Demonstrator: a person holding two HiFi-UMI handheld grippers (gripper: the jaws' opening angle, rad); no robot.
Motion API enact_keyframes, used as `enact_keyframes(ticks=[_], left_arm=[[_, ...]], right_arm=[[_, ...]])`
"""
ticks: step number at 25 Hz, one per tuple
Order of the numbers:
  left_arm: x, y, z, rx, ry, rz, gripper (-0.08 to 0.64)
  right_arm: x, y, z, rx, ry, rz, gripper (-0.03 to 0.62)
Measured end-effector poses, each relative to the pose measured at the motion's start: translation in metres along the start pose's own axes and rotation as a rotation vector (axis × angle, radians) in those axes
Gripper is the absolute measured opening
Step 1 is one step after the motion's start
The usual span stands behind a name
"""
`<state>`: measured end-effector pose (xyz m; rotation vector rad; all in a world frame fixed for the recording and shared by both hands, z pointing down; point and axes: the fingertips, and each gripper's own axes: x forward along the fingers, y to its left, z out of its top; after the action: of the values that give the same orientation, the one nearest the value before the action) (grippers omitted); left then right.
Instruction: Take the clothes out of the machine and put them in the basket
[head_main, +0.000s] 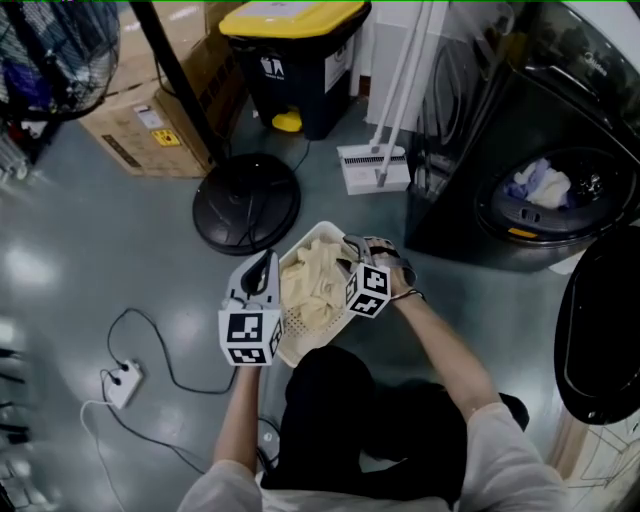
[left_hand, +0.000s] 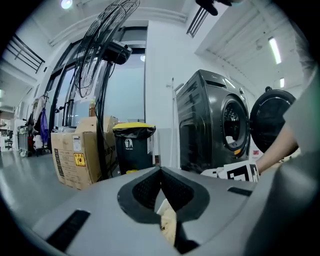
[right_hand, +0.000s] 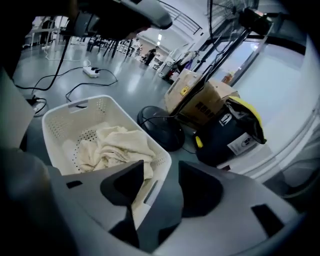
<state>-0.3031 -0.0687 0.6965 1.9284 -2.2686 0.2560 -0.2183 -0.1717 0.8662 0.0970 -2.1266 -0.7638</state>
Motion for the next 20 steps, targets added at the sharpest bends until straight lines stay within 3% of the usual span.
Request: enact_keyframes(ticks=[1, 4, 10, 16, 20], left_arm=[[0.0, -0.001, 0.001, 0.0, 0.001, 0.0, 0.018], [0.0, -0.004, 0.003, 0.005, 0.004, 0.001, 0.018], [0.004, -0.006, 0.009, 0.014, -0.006, -0.006, 0.018], [0.021, -0.023, 0.014, 0.017, -0.014, -0.055, 0.018], [0.04, -0.048, 0.018, 0.015, -0.021, -0.111, 0.018]], right_arm=[[-0.003, -0.007, 0.0, 0.02, -0.007, -0.022, 0.209], [-0.013, -0.025, 0.003, 0.076, -0.032, -0.096, 0.037], [-0.027, -0.042, 0.012, 0.286, -0.114, -0.088, 0.025], [-0.057, -0.078, 0.004, 0.794, -0.277, -0.099, 0.025], [-0.087, -0.109, -0.018, 0.932, -0.355, -0.174, 0.025]])
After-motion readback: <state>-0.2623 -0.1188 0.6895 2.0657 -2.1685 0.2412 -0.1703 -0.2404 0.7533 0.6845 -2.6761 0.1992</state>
